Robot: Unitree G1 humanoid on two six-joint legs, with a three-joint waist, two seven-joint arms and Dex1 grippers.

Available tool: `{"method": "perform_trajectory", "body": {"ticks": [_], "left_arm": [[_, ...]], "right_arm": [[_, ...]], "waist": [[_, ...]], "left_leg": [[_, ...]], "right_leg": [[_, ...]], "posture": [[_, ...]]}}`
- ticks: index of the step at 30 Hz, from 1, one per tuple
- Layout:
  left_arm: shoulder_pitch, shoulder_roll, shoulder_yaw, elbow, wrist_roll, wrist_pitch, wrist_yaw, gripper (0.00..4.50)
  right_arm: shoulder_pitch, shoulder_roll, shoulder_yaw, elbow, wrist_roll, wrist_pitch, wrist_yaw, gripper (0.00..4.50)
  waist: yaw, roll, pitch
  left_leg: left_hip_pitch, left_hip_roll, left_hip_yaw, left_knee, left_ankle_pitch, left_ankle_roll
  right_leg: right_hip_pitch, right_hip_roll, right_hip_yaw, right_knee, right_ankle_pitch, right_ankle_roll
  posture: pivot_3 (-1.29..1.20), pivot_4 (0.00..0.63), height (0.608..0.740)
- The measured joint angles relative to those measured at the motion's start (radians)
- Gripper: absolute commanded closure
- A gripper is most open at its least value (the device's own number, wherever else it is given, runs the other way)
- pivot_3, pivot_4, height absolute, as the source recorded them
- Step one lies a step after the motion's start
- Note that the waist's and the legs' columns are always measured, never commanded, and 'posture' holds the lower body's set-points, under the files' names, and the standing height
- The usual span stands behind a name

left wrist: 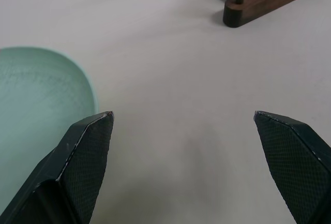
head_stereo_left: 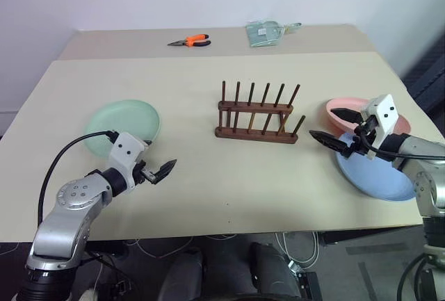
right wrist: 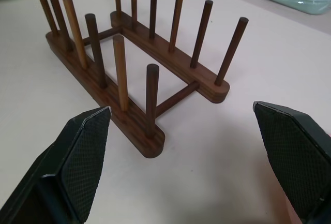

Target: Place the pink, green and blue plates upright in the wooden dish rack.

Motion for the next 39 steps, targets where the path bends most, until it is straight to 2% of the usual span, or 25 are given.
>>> {"method": "perform_trajectory", "body": {"ticks": [7,13,18,22,29,32,37,38,39], "left_arm": [[-0.047,0.0,-0.036,0.054,0.009,-0.017,-0.013,0.04],[-0.173,0.017,-0.126,0.169,0.011,-0.049,-0.128,0.04],[-0.407,-0.036,-0.301,0.446,0.089,-0.169,-0.251,0.04],[-0.629,-0.151,-0.388,0.773,0.149,-0.296,-0.337,0.04],[-0.846,-0.3,-0.424,1.207,0.229,-0.502,-0.395,0.04],[-0.89,-0.337,-0.423,1.312,0.253,-0.573,-0.412,0.9],[-0.897,-0.363,-0.408,1.354,0.263,-0.623,-0.441,3.42],[-0.89,-0.37,-0.399,1.348,0.263,-0.631,-0.431,3.73],[-0.885,-0.362,-0.397,1.338,0.267,-0.632,-0.438,3.74]], "right_arm": [[0.02,0.023,0.013,-0.019,-0.038,-0.041,-0.05,0.0],[0.095,0.02,0.018,-0.125,-0.003,0.049,-0.042,0.0],[0.184,0.023,0.028,-0.293,0.058,0.145,-0.037,0.0],[0.273,0.077,0.049,-0.461,0.084,0.193,-0.105,0.0],[0.365,0.132,0.057,-0.623,0.091,0.233,-0.23,0.0],[0.39,0.133,0.057,-0.649,0.086,0.233,-0.257,0.0],[0.405,0.126,0.05,-0.653,0.081,0.232,-0.27,0.0],[0.407,0.122,0.049,-0.653,0.08,0.231,-0.268,0.0],[0.412,0.114,0.045,-0.653,0.079,0.228,-0.264,0.0]], "waist": [[0.003,0.0,0.0],[0.004,0.0,0.0],[0.016,0.0,0.0],[0.026,-0.001,0.0],[0.023,-0.004,0.001],[0.025,-0.005,0.0],[0.024,-0.006,-0.001],[0.024,-0.006,-0.001],[0.023,-0.006,-0.001]], "left_leg": [[-0.001,0.0,0.0,0.0,0.0,0.0],[0.0,0.0,0.0,0.001,0.0,0.0],[-0.001,-0.001,0.0,0.001,0.0,0.0],[-0.004,-0.001,-0.002,0.002,0.0,0.0],[-0.007,-0.002,-0.002,0.003,0.0,0.001],[-0.007,-0.002,-0.002,0.004,0.0,0.001],[-0.007,-0.002,-0.003,0.004,0.0,0.001],[-0.007,-0.002,-0.003,0.004,0.0,0.001],[-0.007,-0.002,-0.003,0.004,0.0,0.001]], "right_leg": [[0.0,0.0,0.0,0.0,0.0,0.0],[0.0,0.0,0.0,0.0,0.0,0.0],[0.0,0.0,0.0,0.0,0.0,0.0],[-0.001,0.0,-0.003,0.0,0.001,0.003],[-0.004,0.0,-0.003,-0.001,0.002,0.004],[-0.003,0.0,-0.004,-0.001,0.002,0.005],[-0.003,0.0,-0.004,0.0,0.002,0.005],[-0.003,0.0,-0.004,0.0,0.002,0.005],[-0.003,0.0,-0.004,0.0,0.002,0.005]], "posture": [[0.0,0.15,0.74],[0.0,0.15,0.74],[0.0,0.15,0.74],[0.0,0.15,0.74],[0.0,0.15,0.74],[0.0,0.15,0.74],[0.0,0.15,0.74],[0.0,0.15,0.74],[0.0,0.15,0.74]]}}
